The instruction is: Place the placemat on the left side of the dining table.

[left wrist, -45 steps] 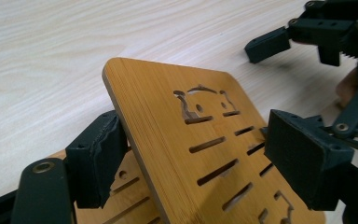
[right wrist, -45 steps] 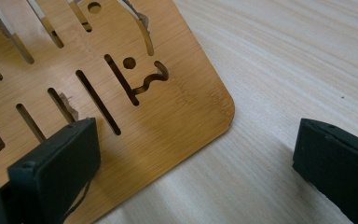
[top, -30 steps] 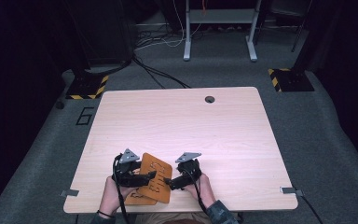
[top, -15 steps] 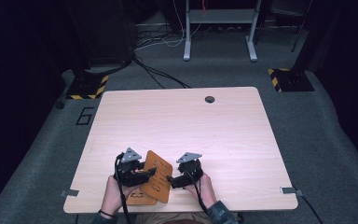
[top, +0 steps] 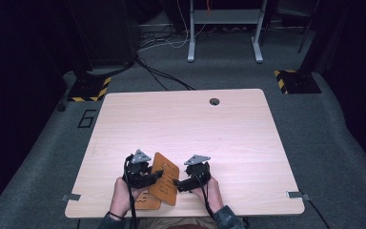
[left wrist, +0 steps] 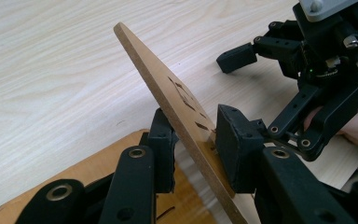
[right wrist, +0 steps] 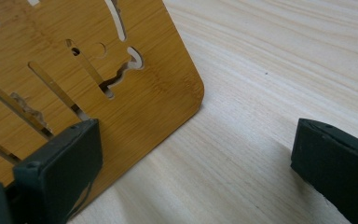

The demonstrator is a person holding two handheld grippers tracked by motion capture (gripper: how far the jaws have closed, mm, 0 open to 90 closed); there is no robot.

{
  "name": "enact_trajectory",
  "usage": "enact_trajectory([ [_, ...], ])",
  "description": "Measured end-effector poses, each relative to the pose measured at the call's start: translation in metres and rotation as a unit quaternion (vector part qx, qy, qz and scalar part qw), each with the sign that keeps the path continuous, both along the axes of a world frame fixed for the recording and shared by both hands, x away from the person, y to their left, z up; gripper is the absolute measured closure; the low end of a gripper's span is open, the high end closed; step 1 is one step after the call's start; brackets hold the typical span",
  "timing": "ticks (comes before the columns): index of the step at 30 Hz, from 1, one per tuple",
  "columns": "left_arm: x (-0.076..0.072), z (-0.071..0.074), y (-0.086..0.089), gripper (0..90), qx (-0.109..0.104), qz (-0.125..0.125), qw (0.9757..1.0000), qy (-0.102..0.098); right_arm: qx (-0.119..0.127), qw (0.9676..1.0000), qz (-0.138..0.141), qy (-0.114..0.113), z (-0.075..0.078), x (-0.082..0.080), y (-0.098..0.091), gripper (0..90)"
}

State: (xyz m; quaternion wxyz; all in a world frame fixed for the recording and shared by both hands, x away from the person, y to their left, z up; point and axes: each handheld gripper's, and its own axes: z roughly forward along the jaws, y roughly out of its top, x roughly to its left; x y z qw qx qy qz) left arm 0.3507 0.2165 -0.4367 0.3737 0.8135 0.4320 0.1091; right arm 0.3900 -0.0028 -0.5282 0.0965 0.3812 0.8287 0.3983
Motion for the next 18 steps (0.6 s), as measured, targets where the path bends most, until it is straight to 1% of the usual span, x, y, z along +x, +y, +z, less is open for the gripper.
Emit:
enact_trajectory([
  [3, 0.002, 0.000, -0.001, 68.2, 0.000, -0.003, 1.0000, 0.001, 0.001, 1.0000, -0.005, 0.000, 0.000, -0.001, -0.001, 0.2],
  [4, 0.003, 0.000, -0.003, 68.3, -0.005, -0.004, 1.0000, 0.000, -0.002, 0.9999, -0.010, -0.006, 0.000, -0.001, -0.003, 0.0],
  [7, 0.004, 0.001, -0.004, 69.6, -0.006, -0.008, 0.9999, -0.002, 0.001, 0.9998, -0.017, -0.011, 0.001, -0.003, -0.004, 0.0],
  [9, 0.006, 0.003, -0.006, 70.3, -0.010, -0.011, 0.9999, -0.007, 0.002, 0.9995, -0.025, -0.021, 0.001, -0.004, -0.008, 0.0],
  [10, 0.007, 0.004, -0.009, 70.7, -0.011, -0.013, 0.9998, -0.012, 0.003, 0.9994, -0.027, -0.023, 0.001, -0.004, -0.009, 0.0],
  [13, 0.009, 0.005, -0.012, 71.8, -0.010, -0.019, 0.9996, -0.016, 0.006, 0.9991, -0.033, -0.026, 0.002, -0.005, -0.012, 0.0],
  [14, 0.009, 0.006, -0.014, 73.5, -0.013, -0.019, 0.9995, -0.020, 0.009, 0.9986, -0.043, -0.028, 0.002, -0.005, -0.017, 0.0],
  [15, 0.009, 0.007, -0.015, 73.5, -0.013, -0.023, 0.9994, -0.022, 0.009, 0.9986, -0.043, -0.028, 0.002, -0.005, -0.017, 0.0],
  [16, 0.010, 0.008, -0.017, 74.3, -0.016, -0.026, 0.9991, -0.029, 0.013, 0.9983, -0.049, -0.030, 0.003, -0.005, -0.022, 0.0],
  [17, 0.010, 0.008, -0.017, 75.8, -0.016, -0.026, 0.9991, -0.029, 0.013, 0.9983, -0.049, -0.030, 0.003, -0.005, -0.022, 0.0],
  [18, 0.010, 0.009, -0.017, 75.8, -0.035, -0.030, 0.9986, -0.028, 0.014, 0.9981, -0.052, -0.031, 0.003, -0.006, -0.025, 0.0],
])
